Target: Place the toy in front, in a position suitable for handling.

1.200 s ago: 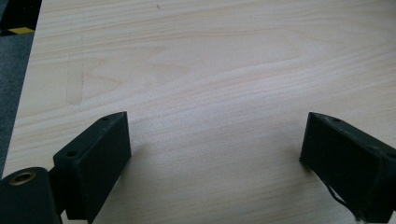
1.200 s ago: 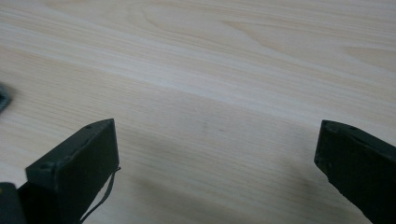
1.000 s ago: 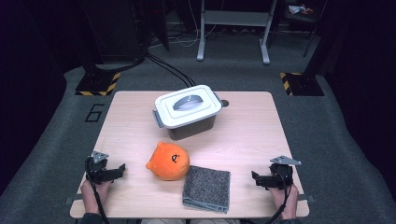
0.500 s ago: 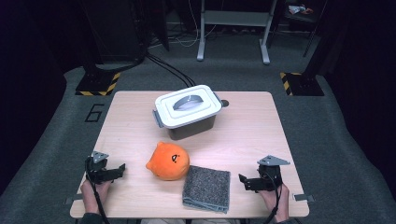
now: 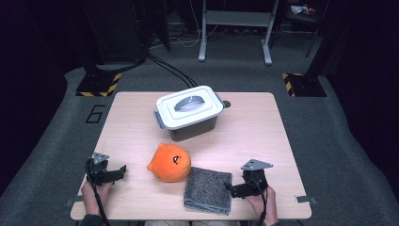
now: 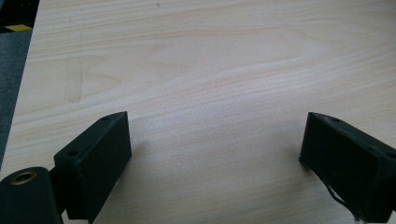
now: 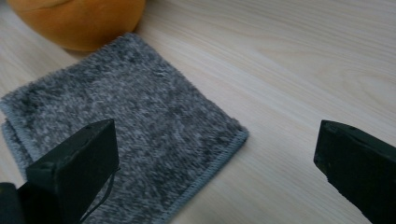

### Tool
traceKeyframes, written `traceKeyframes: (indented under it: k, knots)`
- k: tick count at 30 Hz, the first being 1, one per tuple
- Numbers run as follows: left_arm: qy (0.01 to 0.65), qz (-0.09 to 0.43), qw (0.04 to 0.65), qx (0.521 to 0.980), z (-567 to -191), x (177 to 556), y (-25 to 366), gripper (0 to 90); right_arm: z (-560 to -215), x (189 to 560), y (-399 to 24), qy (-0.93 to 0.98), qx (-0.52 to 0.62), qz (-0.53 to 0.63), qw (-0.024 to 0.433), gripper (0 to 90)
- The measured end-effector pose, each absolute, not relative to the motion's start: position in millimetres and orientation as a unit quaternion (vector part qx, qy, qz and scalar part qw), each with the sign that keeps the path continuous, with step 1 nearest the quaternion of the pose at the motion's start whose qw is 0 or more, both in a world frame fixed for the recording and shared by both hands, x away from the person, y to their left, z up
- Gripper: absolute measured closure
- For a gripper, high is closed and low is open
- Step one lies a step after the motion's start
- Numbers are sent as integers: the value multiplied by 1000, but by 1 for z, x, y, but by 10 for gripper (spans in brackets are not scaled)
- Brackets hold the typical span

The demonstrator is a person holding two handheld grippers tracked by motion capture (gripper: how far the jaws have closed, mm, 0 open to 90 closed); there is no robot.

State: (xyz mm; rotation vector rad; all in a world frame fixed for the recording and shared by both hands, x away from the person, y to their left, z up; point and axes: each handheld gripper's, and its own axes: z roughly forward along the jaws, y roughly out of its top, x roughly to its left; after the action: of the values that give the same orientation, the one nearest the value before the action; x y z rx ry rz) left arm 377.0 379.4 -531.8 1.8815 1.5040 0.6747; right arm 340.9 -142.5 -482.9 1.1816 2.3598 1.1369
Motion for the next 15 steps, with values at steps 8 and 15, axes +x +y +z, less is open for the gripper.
traceKeyframes:
  k: [8,15]
  knots:
    - [571,257,315,713,-532,377,379,84,-489,340,-118,834,377,386,118,0]
    - [571,258,315,713,-532,377,379,85,-494,337,-93,850,348,379,114,0]
